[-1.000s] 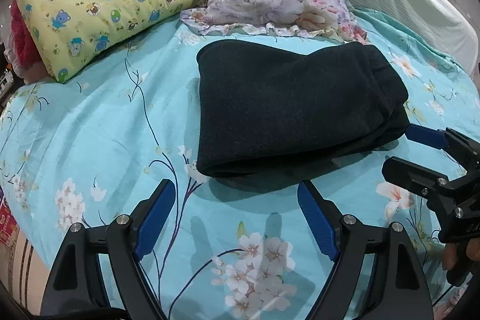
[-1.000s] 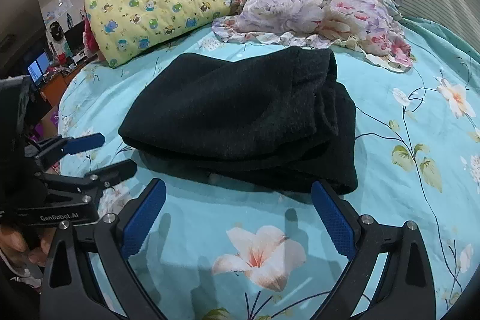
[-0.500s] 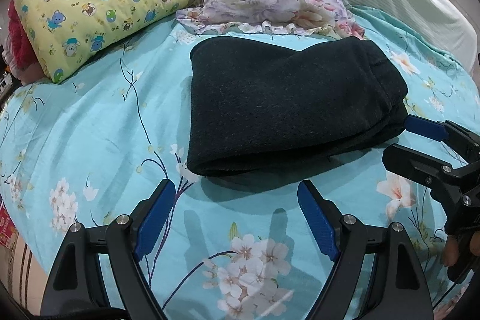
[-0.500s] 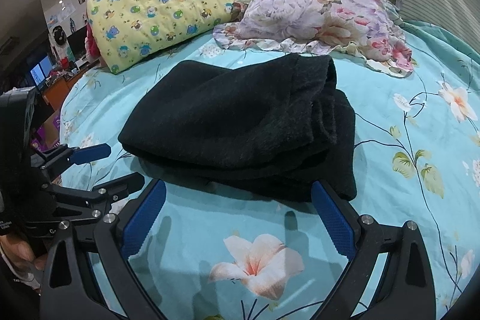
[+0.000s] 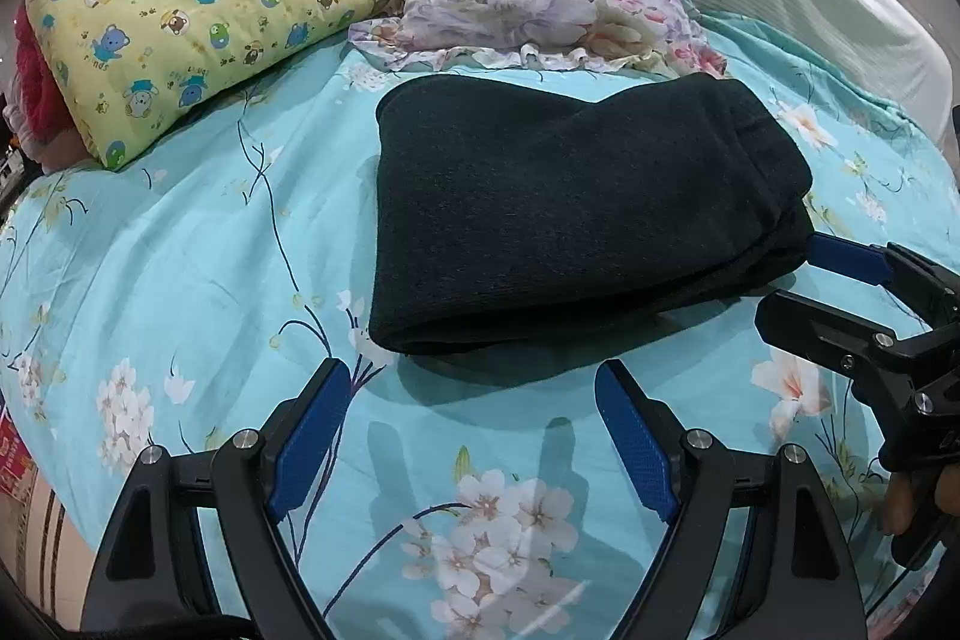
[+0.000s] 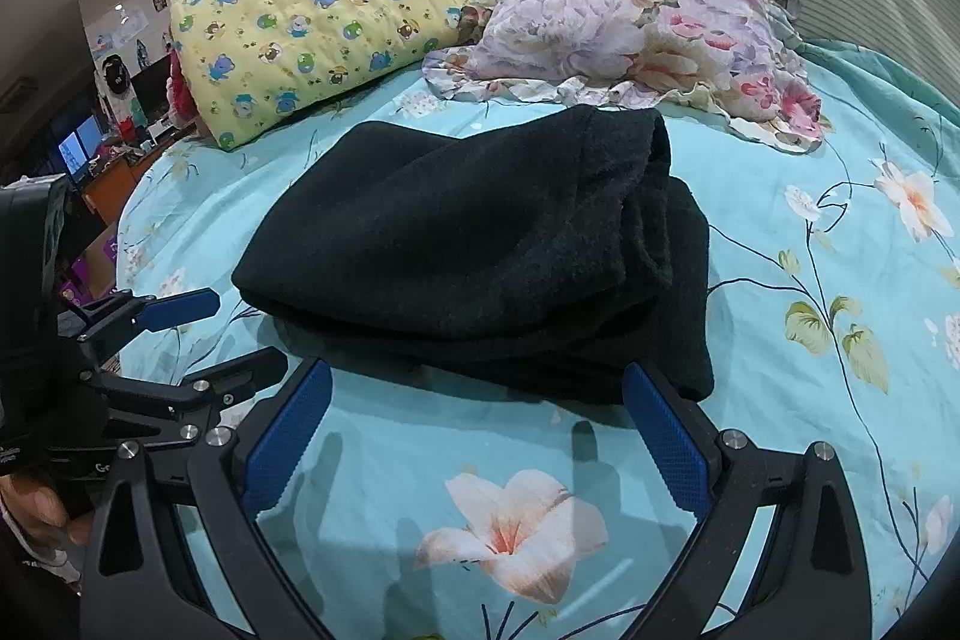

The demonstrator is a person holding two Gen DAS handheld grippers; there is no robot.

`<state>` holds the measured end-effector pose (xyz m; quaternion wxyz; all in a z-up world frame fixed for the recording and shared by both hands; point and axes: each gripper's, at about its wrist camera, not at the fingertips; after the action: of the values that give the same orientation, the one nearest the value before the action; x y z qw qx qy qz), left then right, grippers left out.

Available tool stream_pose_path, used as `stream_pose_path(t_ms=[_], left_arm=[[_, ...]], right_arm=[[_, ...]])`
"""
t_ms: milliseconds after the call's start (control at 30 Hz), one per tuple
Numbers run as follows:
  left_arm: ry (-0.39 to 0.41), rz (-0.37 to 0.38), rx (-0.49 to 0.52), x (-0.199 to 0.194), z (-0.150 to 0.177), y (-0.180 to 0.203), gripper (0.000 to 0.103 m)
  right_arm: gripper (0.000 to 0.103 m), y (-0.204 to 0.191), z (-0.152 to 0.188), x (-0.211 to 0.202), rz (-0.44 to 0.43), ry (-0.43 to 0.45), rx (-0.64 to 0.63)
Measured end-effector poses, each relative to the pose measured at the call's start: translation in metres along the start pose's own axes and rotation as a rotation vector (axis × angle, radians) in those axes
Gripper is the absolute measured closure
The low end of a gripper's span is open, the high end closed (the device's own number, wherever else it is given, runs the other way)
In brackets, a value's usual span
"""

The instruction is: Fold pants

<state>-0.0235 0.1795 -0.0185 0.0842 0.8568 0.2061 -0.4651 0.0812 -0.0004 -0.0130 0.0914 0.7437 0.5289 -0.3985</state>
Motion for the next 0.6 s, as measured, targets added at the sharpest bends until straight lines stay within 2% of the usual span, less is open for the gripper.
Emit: stream_pose_path(t_ms=[600], left_arm=[[0.02,-0.008,0.019,-0.0093,0.0021,0.0028,0.019]], right_arm=[[0.005,-0.0014,0.0011,-0.0046,-0.005,0.011,0.004]])
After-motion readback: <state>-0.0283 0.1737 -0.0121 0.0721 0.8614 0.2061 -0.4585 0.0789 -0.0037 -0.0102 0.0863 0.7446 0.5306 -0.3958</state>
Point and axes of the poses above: each gripper's, at about its wrist camera, not at the fingertips, and x roughly the way its jaws point, y to its right, z to its underside, and after that the axes turned 8 degrees about -y, right-handed
